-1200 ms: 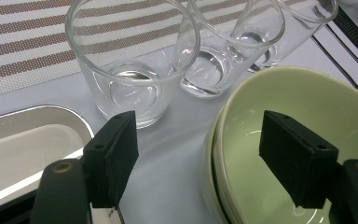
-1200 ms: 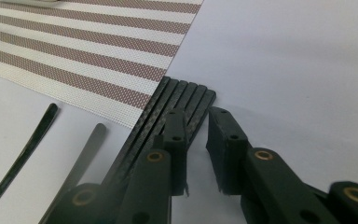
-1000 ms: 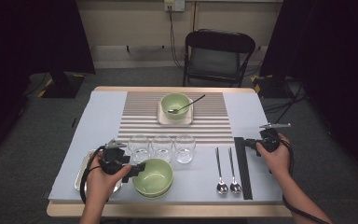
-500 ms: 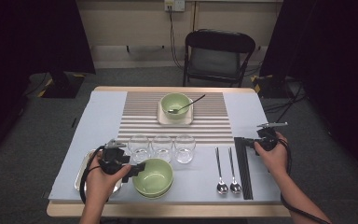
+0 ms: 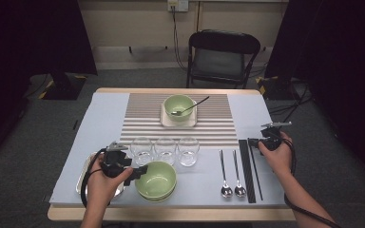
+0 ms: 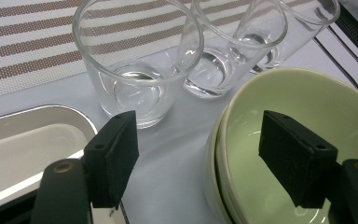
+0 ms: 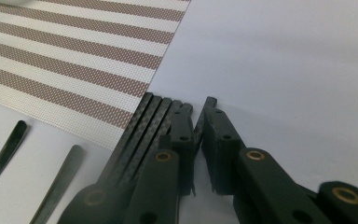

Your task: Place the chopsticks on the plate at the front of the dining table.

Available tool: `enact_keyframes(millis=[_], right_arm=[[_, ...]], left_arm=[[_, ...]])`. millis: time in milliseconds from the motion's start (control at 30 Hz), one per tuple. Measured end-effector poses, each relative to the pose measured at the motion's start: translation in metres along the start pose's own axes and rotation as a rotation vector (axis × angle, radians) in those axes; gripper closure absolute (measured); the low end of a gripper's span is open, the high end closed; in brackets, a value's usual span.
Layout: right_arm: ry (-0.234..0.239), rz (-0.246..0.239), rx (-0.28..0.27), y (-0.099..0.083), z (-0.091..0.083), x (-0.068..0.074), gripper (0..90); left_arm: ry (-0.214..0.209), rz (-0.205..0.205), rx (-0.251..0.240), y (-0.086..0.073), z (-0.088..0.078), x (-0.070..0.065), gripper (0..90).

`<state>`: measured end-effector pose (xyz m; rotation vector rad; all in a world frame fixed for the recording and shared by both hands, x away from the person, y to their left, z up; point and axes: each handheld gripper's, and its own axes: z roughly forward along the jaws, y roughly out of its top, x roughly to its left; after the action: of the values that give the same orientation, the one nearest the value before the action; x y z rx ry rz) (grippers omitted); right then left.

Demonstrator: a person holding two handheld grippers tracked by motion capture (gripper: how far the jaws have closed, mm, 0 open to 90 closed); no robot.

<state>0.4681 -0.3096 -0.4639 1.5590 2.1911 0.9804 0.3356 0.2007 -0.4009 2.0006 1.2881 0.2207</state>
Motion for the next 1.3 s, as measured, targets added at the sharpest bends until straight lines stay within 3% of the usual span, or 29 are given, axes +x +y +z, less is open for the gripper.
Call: enact_keyframes(millis=[433, 633, 1033, 1300], right_arm=[[-0.024, 0.004, -0.017, 0.014, 0.010, -0.016, 82.4], [-0.035, 0.009, -0.023, 0.009, 0.007, -0.016, 77.9], [-0.008, 0.036, -0.016, -0.007, -0.007, -0.011, 77.3], [-0.018, 0.015, -0.023, -0.011, -0.008, -0.007, 82.4]], left_arm=[[0.004, -0.011, -0.004, 0.001, 0.000, 0.001, 28.4], [0.006, -0.013, -0.005, 0.001, 0.001, 0.000, 28.4], [-0.001, -0.003, -0.012, 0.002, -0.001, -0.003, 28.3], [0.000, -0.002, -0.012, 0.002, -0.001, -0.002, 28.3]])
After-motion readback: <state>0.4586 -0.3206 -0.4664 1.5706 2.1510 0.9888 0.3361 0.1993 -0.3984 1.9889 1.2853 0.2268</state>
